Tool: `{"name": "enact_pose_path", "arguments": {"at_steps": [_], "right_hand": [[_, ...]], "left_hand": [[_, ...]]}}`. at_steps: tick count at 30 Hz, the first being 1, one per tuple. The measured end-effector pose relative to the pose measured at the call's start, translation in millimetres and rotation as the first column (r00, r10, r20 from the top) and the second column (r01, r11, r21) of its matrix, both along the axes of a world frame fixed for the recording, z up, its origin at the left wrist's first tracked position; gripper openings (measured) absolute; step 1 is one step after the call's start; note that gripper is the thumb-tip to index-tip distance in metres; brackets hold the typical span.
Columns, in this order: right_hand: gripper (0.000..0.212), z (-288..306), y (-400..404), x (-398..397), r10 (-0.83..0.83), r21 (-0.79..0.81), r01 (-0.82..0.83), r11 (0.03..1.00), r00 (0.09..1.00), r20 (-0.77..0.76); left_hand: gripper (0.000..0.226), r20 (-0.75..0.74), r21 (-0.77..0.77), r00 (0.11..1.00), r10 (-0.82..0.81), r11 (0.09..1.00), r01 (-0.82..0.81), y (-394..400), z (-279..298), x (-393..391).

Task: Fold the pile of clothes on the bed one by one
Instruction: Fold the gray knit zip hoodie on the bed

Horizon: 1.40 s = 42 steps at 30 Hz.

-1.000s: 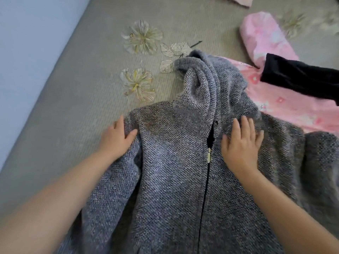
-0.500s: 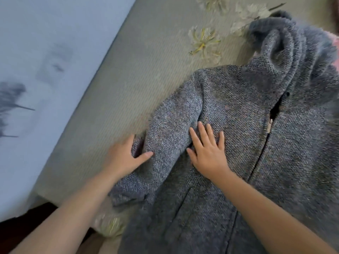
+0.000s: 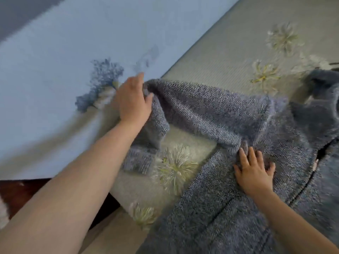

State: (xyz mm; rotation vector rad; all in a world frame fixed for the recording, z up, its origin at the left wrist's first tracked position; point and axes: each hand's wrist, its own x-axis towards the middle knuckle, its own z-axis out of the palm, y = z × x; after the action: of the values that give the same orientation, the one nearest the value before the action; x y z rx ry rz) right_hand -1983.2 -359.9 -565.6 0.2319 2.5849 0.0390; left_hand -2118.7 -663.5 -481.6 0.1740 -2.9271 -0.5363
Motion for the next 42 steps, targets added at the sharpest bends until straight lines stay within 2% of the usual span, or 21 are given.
{"name": "enact_pose_path", "arguments": {"at_steps": [2,4,6,8,10,12,14,16,19,21,23,27,28,29,31,32,34,36,38,40,42], "right_hand": [[0.06,4,-9,-6,-0.005,0.03,0.003,1.0,0.999,0.052],[0.061,3,-16,-8,-0.031,0.01,0.03,1.0,0.995,0.092],[0.061,-2,-20,-8,-0.055,-0.013,0.057,0.998,0.992,0.116],[0.06,-5,-21,-7,-0.062,-0.014,0.064,0.998,0.992,0.114],[0.06,-6,-19,-5,-0.068,-0.03,0.072,0.997,0.991,0.113],[0.06,-6,-15,-5,-0.062,-0.066,0.07,0.995,0.991,0.117],[0.062,-1,-8,-7,-0.054,-0.118,0.07,0.991,0.991,0.126],[0.062,8,0,-8,-0.067,-0.226,0.093,0.97,0.99,0.122],[0.061,34,16,3,-0.197,-0.488,0.207,0.848,0.978,0.073],[0.06,51,24,13,-0.271,-0.548,0.24,0.801,0.962,0.025],[0.059,68,39,29,-0.364,-0.555,0.292,0.779,0.931,-0.021],[0.056,105,90,80,-0.654,-0.613,0.48,0.628,0.752,-0.081],[0.054,112,104,95,-0.716,-0.612,0.522,0.594,0.69,-0.106],[0.052,117,117,110,-0.77,-0.601,0.565,0.566,0.623,-0.138],[0.05,122,138,141,-0.855,-0.587,0.646,0.488,0.49,-0.172],[0.049,121,146,154,-0.876,-0.588,0.668,0.456,0.452,-0.165],[0.048,115,154,176,-0.888,-0.566,0.705,0.428,0.445,-0.116],[0.046,103,154,188,-0.867,-0.538,0.706,0.46,0.488,-0.102],[0.045,95,146,187,-0.798,-0.516,0.636,0.574,0.576,-0.177],[0.051,86,137,173,-0.686,-0.472,0.525,0.708,0.668,-0.287],[0.068,78,130,150,-0.501,-0.338,0.39,0.856,0.786,-0.361]], "left_hand": [[0.074,0.275,-0.03,0.961,0.033,0.999,-0.025,2,-18,14],[0.089,0.532,-0.009,0.836,0.135,0.988,-0.154,1,-43,42],[0.089,0.649,-0.056,0.741,0.173,0.982,-0.18,-2,-64,66],[0.068,0.569,-0.149,0.803,0.177,0.983,-0.111,-6,-78,78],[0.04,0.384,-0.097,0.915,0.122,0.991,-0.091,-8,-84,78],[0.026,0.259,0.166,0.962,0.084,0.977,-0.13,-5,-83,77],[0.025,0.234,0.409,0.955,0.182,0.873,-0.267,1,-71,70],[0.026,0.2,0.536,0.948,0.249,0.782,-0.319,15,-52,57],[0.031,-0.042,0.569,0.992,0.119,0.819,-0.074,54,-9,41],[0.032,-0.177,0.547,0.983,-0.048,0.826,0.138,82,13,32],[0.031,-0.236,0.538,0.94,-0.247,0.772,0.338,120,35,28],[0.029,-0.316,0.545,0.713,-0.626,0.495,0.676,219,73,48],[0.03,-0.314,0.542,0.623,-0.716,0.403,0.737,244,80,57],[0.031,-0.297,0.505,0.491,-0.819,0.301,0.809,267,82,64],[0.039,-0.106,0.335,0.133,-0.986,0.09,0.938,306,75,80],[0.048,0.047,0.264,0.006,-0.999,0.018,0.964,319,67,86],[0.062,0.257,0.181,-0.072,-0.964,-0.025,0.983,328,46,93],[0.061,0.327,0.134,-0.049,-0.944,-0.005,0.991,318,21,98],[0.054,0.373,0.076,0.015,-0.928,0.046,0.996,298,1,99],[0.047,0.414,0.041,0.119,-0.903,0.149,0.988,281,-13,94],[0.043,0.47,-0.018,0.255,-0.845,0.279,0.96,272,-20,89]]}}
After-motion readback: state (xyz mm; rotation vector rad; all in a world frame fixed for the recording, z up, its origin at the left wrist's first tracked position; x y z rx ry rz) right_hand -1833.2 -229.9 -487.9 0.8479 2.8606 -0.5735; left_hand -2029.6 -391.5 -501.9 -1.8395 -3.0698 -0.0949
